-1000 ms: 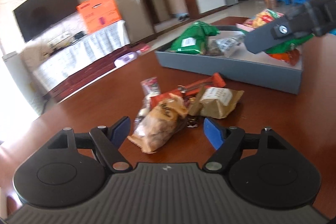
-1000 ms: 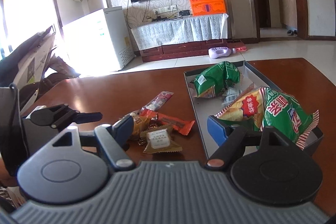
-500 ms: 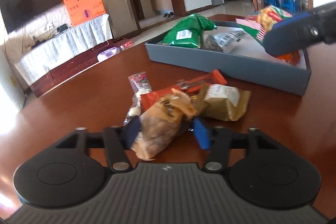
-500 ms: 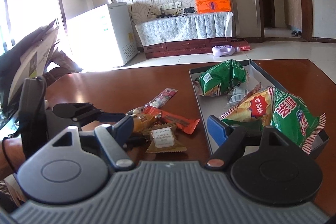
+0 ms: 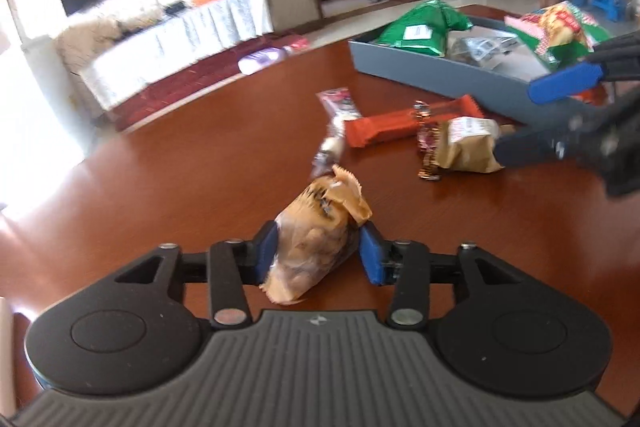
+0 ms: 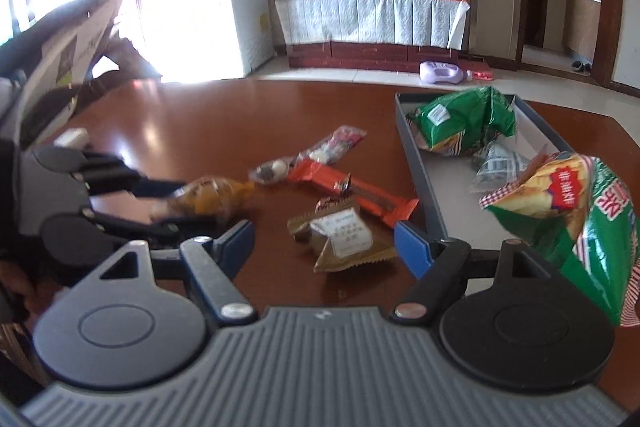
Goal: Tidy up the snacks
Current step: 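Grasp the clear peanut packet with the left gripper while the right grasps the beige cake packet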
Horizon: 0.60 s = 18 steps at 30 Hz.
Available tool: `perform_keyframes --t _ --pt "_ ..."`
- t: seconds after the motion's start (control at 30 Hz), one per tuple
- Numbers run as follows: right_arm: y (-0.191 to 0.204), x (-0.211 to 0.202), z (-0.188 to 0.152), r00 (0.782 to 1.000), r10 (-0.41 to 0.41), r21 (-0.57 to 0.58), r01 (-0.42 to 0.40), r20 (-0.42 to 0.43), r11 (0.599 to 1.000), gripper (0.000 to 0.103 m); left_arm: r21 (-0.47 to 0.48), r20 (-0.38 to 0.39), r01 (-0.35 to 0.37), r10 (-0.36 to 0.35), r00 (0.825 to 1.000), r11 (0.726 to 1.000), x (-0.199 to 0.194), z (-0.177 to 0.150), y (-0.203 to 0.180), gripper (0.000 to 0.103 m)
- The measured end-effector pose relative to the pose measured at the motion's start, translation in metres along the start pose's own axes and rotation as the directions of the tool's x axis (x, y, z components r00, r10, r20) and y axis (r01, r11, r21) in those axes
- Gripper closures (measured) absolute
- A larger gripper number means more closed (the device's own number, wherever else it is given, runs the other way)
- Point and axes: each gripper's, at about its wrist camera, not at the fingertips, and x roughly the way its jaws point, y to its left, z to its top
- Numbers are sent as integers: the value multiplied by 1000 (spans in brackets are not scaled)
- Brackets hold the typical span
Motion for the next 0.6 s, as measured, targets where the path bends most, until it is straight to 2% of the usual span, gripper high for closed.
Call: perform_keyframes --t 0.07,0.2,0.23,0.3,0.5,0.6 --pt "2 7 -2 1000 -13 -37 12 -22 999 25 17 20 -19 19 1000 1000 0 2 -3 25" --pt "2 20 0 999 -21 -81 18 -38 997 25 19 45 15 -16 999 1000 0 5 -3 25" --pt "1 24 2 999 -16 -85 12 -46 996 30 24 42 14 -15 999 1000 1 4 -4 25" --pt "2 30 3 998 -8 -97 2 -56 995 33 24 29 14 -15 999 1000 4 3 -4 25" --pt "10 43 5 997 9 -121 -18 -73 992 40 -46 -10 38 -39 999 998 12 -2 8 25" --pt "11 45 5 997 -23 -132 13 -74 991 43 -74 -17 41 -43 999 996 15 -3 11 25"
